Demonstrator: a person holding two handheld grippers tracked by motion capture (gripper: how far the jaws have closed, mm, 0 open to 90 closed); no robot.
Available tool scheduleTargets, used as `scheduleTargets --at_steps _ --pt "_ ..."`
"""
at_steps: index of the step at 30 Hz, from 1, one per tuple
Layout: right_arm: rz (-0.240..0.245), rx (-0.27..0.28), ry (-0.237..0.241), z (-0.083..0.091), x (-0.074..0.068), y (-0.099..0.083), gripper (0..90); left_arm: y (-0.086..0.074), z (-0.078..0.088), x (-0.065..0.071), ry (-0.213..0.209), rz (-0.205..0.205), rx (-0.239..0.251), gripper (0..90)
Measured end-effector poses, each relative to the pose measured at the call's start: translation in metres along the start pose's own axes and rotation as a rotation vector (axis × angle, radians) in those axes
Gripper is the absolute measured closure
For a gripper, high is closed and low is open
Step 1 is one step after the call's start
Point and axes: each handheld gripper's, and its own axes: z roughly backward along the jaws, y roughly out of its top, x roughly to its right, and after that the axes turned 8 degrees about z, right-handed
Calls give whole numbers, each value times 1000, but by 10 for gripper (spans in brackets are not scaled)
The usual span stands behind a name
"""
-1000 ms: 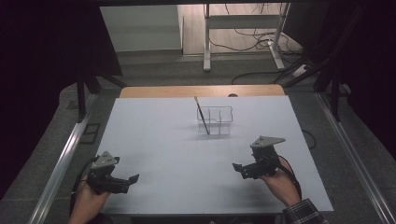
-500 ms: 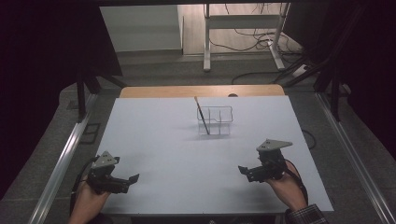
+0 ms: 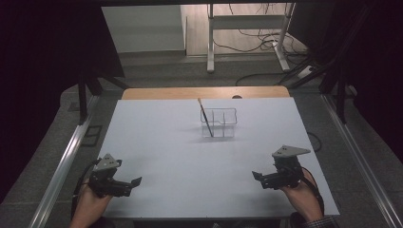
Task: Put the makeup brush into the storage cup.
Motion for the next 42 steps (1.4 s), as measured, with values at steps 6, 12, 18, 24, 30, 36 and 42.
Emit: scheduleTargets --at_steps 6,12,18,24,30,36,42 --pt "-9 -19 -14 7 2 -8 0 0 0 0 0 4 -2 0" --pt "-25 -30 -31 13 4 -17 0 0 0 0 0 6 -2 0" --pt "-40 -38 -52 20 7 -26 0 0 0 0 1 7 -2 0" --pt "-52 -46 -69 24 11 -33 0 0 0 -1 2 7 0 0" --pt "-70 -46 -97 32 19 -40 0 0 1 -2 13 5 -3 0" --pt "-86 -50 -112 36 26 -47 0 0 2 -4 24 8 -7 0" --pt "-121 -61 -122 38 35 -58 0 -1 1 -5 42 -2 -27 0"
